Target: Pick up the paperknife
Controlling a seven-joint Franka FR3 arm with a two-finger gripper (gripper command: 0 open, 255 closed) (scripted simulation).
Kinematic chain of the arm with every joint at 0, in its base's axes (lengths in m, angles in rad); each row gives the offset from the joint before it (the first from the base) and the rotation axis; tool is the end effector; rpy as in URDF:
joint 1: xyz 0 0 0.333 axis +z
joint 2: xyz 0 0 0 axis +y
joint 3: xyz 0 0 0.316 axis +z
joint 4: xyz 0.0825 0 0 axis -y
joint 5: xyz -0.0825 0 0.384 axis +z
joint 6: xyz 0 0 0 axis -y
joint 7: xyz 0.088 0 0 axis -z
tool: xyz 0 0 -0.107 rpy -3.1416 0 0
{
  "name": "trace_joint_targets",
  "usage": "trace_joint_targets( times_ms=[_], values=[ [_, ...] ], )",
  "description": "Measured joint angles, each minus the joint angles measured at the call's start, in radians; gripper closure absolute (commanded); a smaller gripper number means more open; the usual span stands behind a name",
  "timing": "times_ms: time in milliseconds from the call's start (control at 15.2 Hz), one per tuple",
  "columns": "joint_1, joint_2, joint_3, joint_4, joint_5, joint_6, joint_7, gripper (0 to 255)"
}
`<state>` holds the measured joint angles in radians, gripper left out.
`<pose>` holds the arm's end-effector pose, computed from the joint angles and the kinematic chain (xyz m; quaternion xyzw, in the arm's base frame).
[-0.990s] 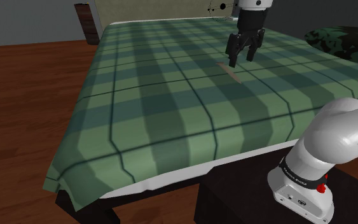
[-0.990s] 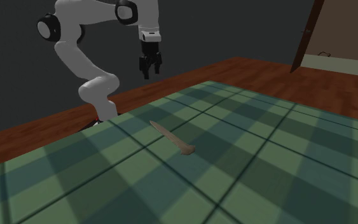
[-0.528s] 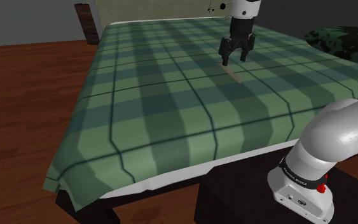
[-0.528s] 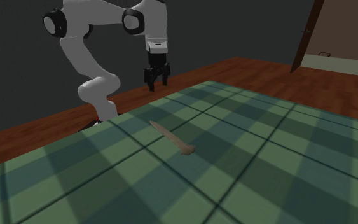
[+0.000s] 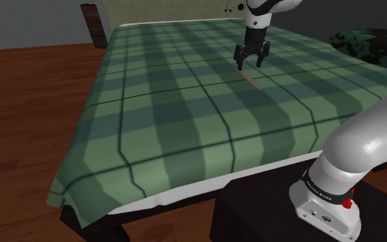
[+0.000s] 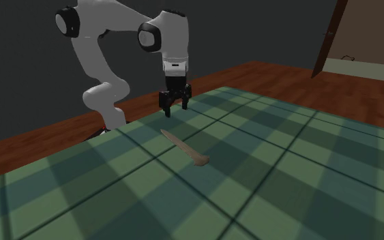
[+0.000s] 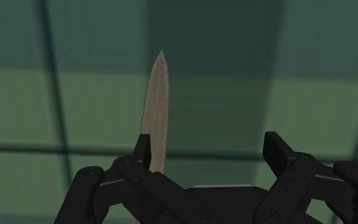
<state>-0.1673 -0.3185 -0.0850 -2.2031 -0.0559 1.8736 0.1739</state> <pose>0.4410 -0.1209 0.5104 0.9795 -0.2010 -0.0064 0.0131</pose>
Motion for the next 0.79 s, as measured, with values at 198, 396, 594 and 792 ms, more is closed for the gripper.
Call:
trace_joint_targets(
  times_ms=[198, 396, 594, 792],
  values=[
    [-0.021, 0.092, -0.022, 0.049, -0.004, 0.045, 0.014, 0],
    [-0.046, 0.169, -0.050, 0.094, -0.006, 0.080, 0.017, 0],
    [-0.061, 0.230, -0.068, 0.125, -0.003, 0.112, 0.015, 0],
    [-0.063, 0.247, -0.070, 0.102, -0.003, 0.151, 0.017, 0]
  ],
)
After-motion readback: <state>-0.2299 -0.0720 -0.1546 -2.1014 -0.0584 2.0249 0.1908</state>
